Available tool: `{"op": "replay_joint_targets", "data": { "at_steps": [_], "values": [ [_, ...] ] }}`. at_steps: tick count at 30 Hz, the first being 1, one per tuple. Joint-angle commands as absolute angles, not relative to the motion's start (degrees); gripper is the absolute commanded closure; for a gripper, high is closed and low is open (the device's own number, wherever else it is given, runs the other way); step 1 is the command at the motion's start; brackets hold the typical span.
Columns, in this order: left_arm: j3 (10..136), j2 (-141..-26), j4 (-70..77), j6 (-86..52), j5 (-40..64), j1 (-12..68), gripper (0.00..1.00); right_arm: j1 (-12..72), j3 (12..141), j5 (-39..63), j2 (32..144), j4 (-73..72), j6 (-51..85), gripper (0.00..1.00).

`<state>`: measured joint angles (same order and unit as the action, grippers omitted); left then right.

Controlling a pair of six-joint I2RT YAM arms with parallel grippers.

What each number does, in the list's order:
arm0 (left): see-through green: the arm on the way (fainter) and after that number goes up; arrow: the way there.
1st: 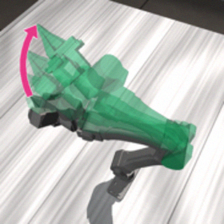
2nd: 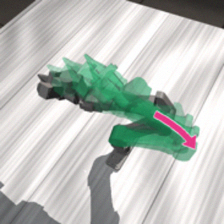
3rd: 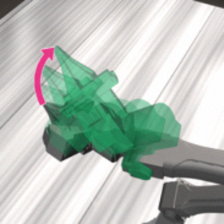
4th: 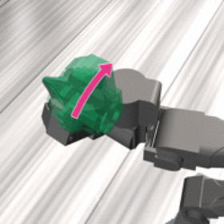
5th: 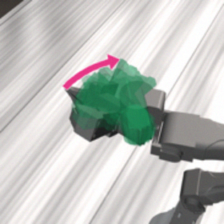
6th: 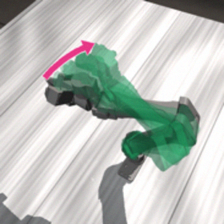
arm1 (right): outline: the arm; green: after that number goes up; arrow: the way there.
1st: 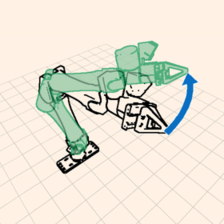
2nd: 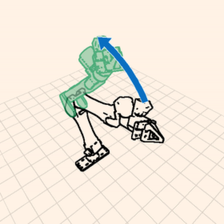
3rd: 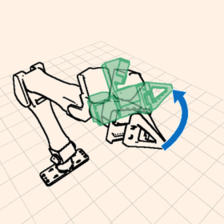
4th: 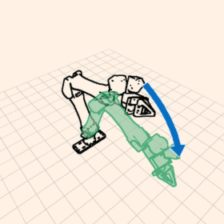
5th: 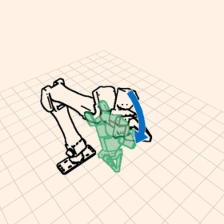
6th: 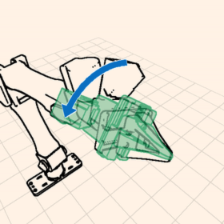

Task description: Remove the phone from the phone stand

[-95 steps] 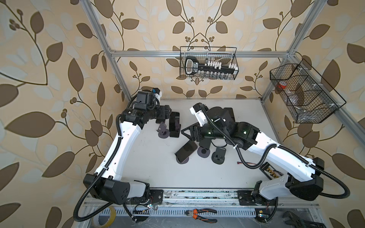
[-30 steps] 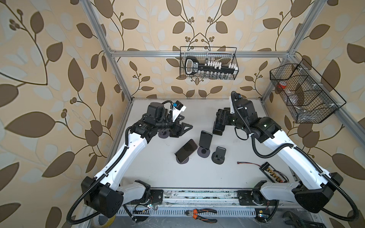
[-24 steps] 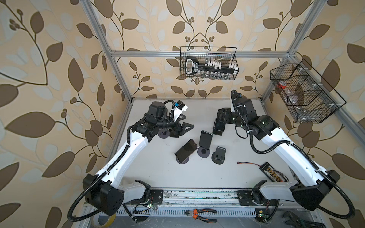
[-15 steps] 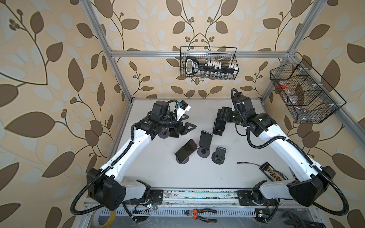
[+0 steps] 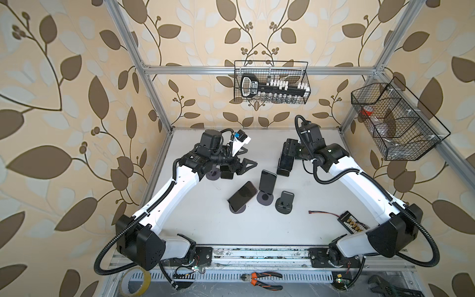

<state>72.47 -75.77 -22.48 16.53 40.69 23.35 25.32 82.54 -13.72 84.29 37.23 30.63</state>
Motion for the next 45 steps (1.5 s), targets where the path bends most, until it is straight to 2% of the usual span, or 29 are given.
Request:
{"op": "replay_joint_targets", "data": {
  "at_steps": [1, 19, 45],
  "values": [
    [75.35, -75.94, -21.86, 18.45, 42.98, 23.99, 0.13, 24.89, 82.30, -13.45, 85.64, 36.40, 31.14, 0.23],
    [77.15, -77.47, -21.60, 18.46, 43.34, 24.34, 0.12, 23.32, 81.94, -13.06, 91.02, 34.89, 32.52, 0.18],
    [79.83, -81.54, -21.64, 20.10, 43.51, 24.79, 0.12, 21.00, 83.82, -12.93, 98.50, 33.68, 33.14, 0.19]
  ]
}}
